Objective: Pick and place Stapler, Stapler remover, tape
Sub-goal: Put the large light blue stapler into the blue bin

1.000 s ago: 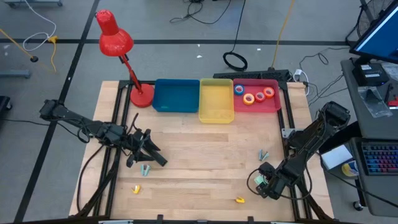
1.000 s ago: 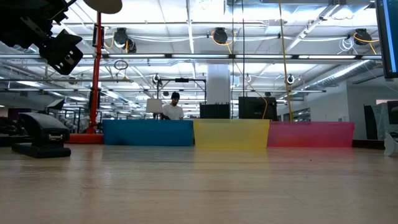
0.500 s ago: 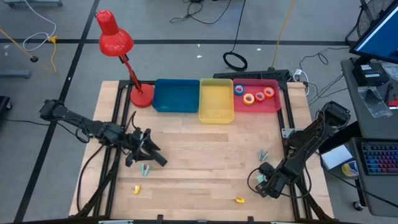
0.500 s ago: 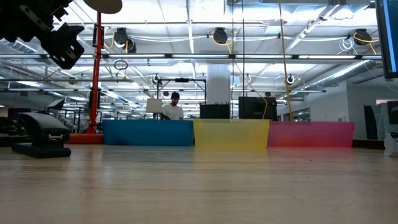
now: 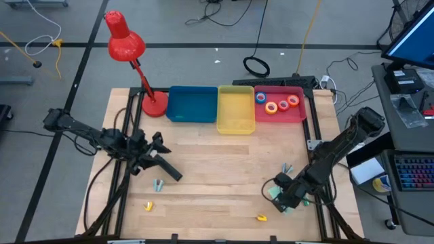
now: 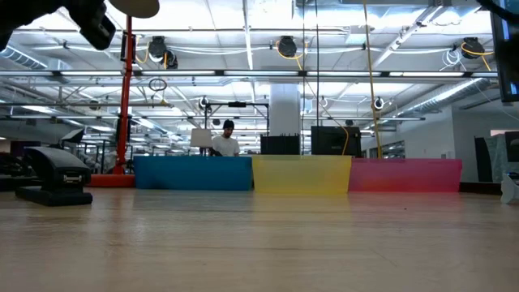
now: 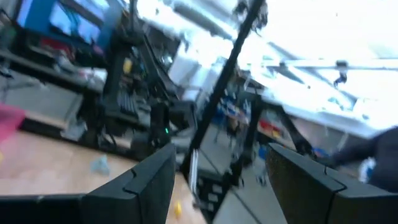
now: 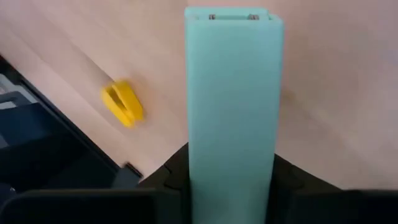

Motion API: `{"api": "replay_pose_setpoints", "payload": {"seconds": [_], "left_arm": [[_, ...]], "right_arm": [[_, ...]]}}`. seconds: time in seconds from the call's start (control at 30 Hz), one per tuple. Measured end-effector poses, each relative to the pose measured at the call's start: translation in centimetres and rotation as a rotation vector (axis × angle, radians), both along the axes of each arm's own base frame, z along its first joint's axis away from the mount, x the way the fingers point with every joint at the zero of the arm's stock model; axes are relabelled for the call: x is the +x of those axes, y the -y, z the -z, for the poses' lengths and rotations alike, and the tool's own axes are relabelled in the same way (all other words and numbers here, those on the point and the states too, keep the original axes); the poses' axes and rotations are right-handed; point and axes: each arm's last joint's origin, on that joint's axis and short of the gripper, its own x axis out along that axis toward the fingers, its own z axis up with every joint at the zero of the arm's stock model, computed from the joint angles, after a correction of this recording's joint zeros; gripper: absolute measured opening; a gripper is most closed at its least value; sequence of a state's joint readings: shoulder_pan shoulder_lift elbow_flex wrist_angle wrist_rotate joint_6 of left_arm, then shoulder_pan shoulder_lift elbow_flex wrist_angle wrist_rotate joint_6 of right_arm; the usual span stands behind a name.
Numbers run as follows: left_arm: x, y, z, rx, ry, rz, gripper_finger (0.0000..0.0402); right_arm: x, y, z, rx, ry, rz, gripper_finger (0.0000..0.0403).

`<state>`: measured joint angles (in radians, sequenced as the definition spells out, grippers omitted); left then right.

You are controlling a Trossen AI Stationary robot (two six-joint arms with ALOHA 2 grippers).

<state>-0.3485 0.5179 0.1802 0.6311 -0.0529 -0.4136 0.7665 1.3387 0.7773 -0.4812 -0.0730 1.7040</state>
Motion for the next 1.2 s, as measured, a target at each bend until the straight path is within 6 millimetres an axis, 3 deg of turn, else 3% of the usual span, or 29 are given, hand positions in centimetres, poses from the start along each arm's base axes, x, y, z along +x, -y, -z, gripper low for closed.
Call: {"api": "replay_pose_setpoints", "payload": {"seconds": [0.33,0.57,0.77,0.9,1.2], "left_arm": [[-0.1,-0.8,-1.0,-0.145,0.073,-0.224,0.0246],[1.4,-0.4,-1.7,-0.239,0.033,-0.252,0.0246],[4.9,0.8,-5.1,-0.134,-0.030,-0.286,0.0246],[8.0,1.7,-7.1,0.005,-0.206,-0.320,0.0246],[14.6,1.8,-9.5,0.209,-0.581,-0.399,0.0246]], "right_arm": [[4.4,4.2,-4.1,-0.142,0.148,-0.176,0.0101],[6.9,8.3,-6.9,-0.285,0.252,-0.282,0.0101],[9.0,11.7,-9.2,-0.396,0.340,-0.362,0.0101],[10.1,13.2,-10.1,-0.458,0.332,-0.451,0.0101],[11.4,14.5,-9.3,-0.509,0.279,-0.613,0.0101]]}}
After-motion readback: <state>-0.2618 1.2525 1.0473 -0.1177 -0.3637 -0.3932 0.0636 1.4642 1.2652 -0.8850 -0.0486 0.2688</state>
